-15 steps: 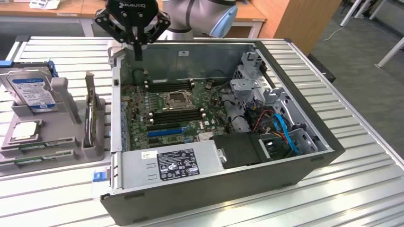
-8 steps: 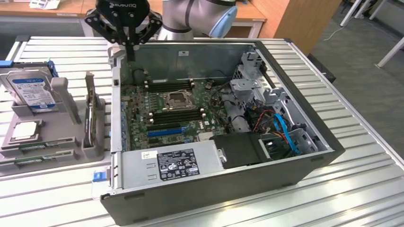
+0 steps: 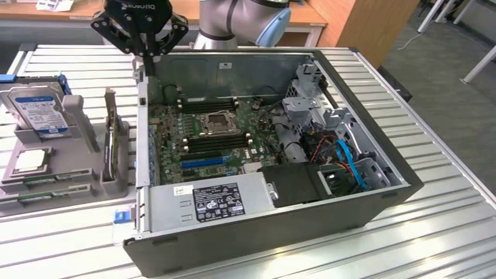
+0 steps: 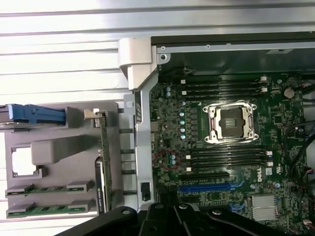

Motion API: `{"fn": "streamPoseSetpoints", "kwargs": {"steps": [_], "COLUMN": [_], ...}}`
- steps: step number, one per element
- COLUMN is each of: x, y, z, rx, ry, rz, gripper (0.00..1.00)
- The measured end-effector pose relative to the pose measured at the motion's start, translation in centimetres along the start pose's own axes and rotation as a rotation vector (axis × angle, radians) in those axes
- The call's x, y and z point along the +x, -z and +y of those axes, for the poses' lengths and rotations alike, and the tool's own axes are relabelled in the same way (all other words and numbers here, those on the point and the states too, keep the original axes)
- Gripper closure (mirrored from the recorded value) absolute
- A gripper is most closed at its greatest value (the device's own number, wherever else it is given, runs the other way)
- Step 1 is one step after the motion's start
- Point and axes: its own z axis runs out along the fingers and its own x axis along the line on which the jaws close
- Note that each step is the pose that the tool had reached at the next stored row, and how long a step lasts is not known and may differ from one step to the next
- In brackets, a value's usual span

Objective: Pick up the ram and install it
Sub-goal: 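Reach for the ram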

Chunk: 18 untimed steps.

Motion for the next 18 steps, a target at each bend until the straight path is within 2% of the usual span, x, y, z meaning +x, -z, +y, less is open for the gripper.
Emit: {"fn": "streamPoseSetpoints", "kwargs": {"steps": [18], "x": [3.5], "y": [-0.22], "z": [-0.25], "rx": [0.0011], "ry": [-0.001], "rz": [0.0146], "gripper": [0.90]}}
